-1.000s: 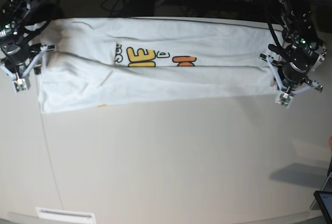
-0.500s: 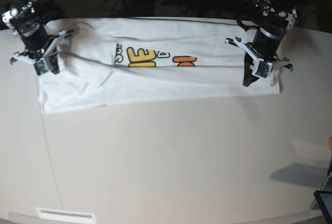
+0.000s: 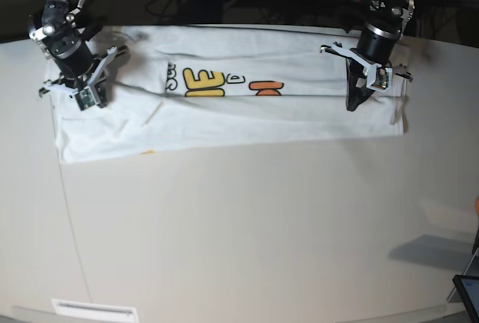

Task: Fold the T-shirt properly
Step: 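Release the fabric and reposition both grippers on the folded shirt, then pull the strip's end outward with the left gripper to straighten it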

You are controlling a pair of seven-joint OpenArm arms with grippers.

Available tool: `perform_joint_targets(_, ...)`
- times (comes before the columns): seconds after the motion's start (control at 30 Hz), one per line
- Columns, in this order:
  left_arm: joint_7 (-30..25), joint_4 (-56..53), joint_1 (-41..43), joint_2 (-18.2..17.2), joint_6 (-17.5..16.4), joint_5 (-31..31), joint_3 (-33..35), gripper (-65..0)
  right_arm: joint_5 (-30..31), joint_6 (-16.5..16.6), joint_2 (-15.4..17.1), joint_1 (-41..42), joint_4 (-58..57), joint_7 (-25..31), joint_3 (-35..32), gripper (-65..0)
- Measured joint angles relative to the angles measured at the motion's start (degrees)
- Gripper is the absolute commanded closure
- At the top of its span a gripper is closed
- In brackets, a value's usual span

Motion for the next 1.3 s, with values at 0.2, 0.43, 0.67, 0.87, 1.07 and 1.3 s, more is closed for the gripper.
perform_joint_targets(0.2,-0.9,-4.5,0.0,-1.2,2.6,1.9,0.2,0.0,0.3,-0.4,0.2,1.1,-4.5,0.8,0.4,-0.9)
perform_joint_targets(0.43,-5.2,-12.8,-3.5,-2.0,4.5,9.4,0.0,0.0,2.4,-0.8,1.3,4.2,-11.0,4.6,0.5,-0.9)
perform_joint_targets(0.67,-6.3,-15.0,-7.8,-1.8,5.6,15.6,1.9,0.0,3.5,0.5,2.2,6.8,-14.6,5.8,2.5,-0.9)
perform_joint_targets(0.87,3.8,-11.2,-10.2,-1.7,6.4,16.9,11.8,0.0,4.1,0.4,5.2,9.9,-19.1,6.3,5.9,-0.9)
perform_joint_targets(1.07,8.0,-9.9,-12.0,0.4,5.9,17.5,18.0,0.0,4.5,0.2,6.3,10.0,-20.1,6.5,7.9,-0.9)
perform_joint_targets(1.3,13.0,-6.6,-12.4,1.6,4.9,21.6,20.9,0.0,3.2,0.0,8.5,10.6,-20.4,5.2,9.4,-0.9)
